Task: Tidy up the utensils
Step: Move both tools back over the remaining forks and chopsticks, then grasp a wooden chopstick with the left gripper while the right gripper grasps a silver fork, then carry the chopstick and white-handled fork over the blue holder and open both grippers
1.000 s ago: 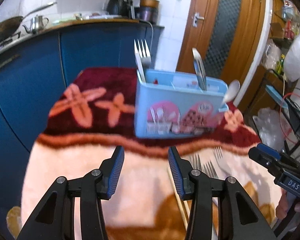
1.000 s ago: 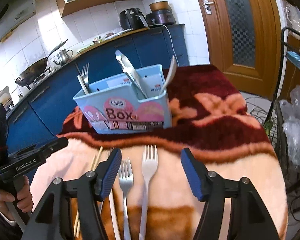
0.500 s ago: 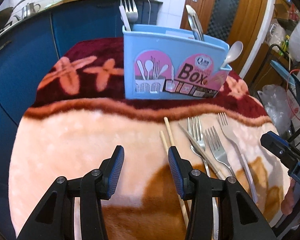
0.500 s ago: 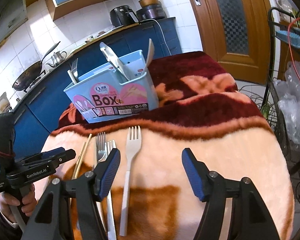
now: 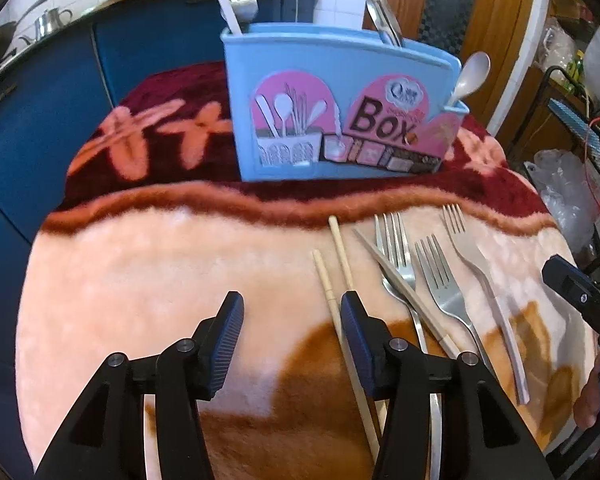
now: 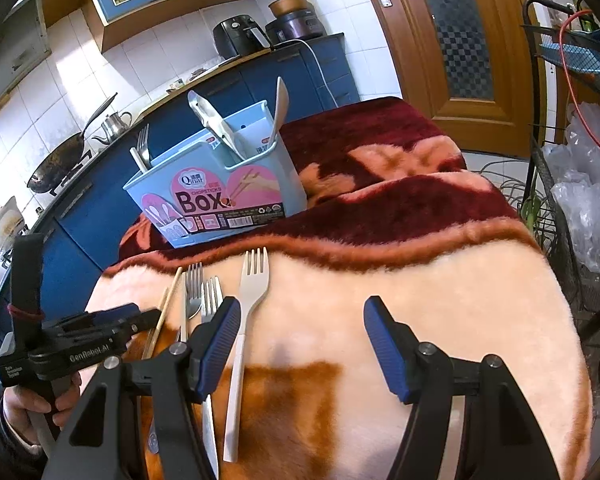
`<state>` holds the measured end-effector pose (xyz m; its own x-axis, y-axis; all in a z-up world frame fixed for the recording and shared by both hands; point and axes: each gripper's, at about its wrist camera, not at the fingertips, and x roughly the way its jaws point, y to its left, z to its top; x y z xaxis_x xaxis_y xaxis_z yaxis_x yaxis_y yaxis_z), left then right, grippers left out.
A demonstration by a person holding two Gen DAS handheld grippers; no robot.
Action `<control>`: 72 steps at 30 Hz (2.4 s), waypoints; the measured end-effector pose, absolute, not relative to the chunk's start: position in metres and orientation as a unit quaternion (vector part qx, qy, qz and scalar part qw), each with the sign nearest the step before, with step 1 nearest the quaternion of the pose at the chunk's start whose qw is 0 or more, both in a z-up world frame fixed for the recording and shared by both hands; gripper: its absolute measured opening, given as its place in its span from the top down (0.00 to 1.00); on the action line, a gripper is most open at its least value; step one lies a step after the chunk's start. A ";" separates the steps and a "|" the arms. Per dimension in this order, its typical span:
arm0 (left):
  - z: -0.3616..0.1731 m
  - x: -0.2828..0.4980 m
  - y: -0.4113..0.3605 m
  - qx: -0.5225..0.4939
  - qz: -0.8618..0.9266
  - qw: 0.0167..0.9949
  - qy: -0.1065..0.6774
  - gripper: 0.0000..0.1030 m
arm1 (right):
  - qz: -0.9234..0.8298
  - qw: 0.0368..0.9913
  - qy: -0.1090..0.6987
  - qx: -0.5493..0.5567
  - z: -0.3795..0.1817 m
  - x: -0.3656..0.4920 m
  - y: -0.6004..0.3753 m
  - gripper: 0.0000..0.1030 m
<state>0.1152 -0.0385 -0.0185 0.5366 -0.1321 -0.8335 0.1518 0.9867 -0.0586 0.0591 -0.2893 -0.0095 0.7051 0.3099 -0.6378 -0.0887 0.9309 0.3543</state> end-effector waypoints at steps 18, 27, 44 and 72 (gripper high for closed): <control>-0.018 0.108 -0.020 -0.049 -0.142 0.860 0.488 0.96 | 0.127 0.906 0.382 0.130 -0.005 0.056 -0.274 0.35; 0.005 0.098 0.003 -0.094 -0.154 0.884 0.431 0.96 | 0.141 0.894 0.415 0.089 -0.004 0.068 -0.250 0.39; 0.041 0.096 0.024 -0.097 -0.164 0.926 0.327 0.96 | 0.145 0.825 0.546 0.002 -0.019 0.114 -0.213 0.73; 0.080 0.134 0.004 -0.112 -0.155 0.952 0.238 0.96 | 0.175 0.924 0.332 0.071 0.056 0.102 -0.231 0.89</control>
